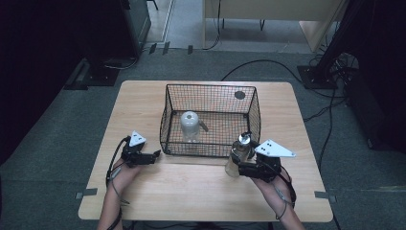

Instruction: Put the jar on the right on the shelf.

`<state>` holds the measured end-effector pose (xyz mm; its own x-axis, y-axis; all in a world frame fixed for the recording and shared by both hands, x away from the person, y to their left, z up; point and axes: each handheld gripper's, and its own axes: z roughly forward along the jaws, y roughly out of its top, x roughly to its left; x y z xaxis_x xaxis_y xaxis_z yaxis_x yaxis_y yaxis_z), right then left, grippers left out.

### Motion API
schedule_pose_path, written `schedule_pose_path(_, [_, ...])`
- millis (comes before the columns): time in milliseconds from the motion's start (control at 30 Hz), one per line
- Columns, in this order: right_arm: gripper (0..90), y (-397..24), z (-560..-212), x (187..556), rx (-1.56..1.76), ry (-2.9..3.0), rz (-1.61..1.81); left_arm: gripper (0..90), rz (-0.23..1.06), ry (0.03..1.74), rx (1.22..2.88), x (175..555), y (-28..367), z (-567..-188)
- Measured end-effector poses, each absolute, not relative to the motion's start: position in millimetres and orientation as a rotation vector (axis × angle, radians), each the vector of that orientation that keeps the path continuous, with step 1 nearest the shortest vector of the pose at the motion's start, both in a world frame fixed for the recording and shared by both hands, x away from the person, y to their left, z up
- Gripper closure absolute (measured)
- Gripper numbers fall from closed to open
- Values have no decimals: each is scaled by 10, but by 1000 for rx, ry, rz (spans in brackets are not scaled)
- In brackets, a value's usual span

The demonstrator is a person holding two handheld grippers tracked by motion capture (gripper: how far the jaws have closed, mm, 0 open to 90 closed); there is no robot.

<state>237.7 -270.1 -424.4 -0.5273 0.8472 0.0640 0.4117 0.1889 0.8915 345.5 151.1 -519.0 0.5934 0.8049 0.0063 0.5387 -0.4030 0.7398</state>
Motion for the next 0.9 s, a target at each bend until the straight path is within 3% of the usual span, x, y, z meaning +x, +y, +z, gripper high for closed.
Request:
schedule_pose_path(233, [238,-2660,-4352,2415,1174,2004,1327,188,477,1060,2106,3455,1511,-5190])
schedule_pose_path(400, [334,-2624,-4386,2421,1165,1989,1372,188,477,1060,2106,3455,1511,-5190])
schedule_pose_path(900, [351,-2602,-4403,2394,1131,1964,1361,188,476,1061,2105,3455,1512,-5190])
